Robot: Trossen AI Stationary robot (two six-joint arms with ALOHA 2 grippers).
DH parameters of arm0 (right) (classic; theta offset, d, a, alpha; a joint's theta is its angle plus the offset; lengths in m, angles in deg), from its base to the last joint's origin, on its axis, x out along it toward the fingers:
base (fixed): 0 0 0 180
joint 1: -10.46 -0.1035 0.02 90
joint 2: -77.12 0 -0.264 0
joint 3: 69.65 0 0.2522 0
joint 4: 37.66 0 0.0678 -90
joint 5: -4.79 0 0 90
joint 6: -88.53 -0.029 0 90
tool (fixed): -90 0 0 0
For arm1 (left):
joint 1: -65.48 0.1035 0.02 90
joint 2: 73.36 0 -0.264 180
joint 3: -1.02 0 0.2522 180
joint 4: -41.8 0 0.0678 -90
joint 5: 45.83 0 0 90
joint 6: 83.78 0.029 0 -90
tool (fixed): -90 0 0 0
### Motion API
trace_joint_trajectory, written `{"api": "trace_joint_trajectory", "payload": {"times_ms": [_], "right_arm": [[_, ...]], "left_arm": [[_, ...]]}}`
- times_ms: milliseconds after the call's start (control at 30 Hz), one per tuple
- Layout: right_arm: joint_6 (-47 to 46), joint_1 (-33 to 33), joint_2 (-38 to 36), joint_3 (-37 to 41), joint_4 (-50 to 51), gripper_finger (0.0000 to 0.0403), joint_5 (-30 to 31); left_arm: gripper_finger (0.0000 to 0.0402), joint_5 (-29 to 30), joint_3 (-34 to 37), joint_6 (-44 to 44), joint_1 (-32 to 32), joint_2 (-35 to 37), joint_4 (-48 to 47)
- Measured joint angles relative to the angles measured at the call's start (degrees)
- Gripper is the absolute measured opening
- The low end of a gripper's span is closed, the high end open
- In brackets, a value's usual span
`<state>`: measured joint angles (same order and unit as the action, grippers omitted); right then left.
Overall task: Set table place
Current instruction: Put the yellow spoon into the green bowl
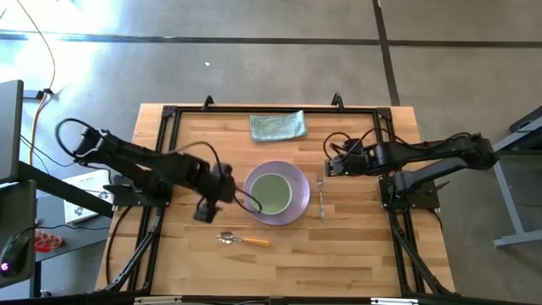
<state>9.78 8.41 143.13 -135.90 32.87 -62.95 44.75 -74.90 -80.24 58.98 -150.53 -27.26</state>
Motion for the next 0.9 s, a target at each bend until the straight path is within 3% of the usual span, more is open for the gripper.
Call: {"api": "trace_joint_trajectory", "payload": {"times_ms": [533,900], "right_arm": [[17.65,5.10,-0.81,0.00,1.26,0.0079,-1.54],[21.26,5.10,-0.79,0.00,1.27,0.0079,-1.64]], "left_arm": [[0.0291,-16.70,20.24,-32.04,-6.14,-0.74,26.83],[0.0291,-18.14,29.26,-45.82,-7.01,-0.74,41.12]]}}
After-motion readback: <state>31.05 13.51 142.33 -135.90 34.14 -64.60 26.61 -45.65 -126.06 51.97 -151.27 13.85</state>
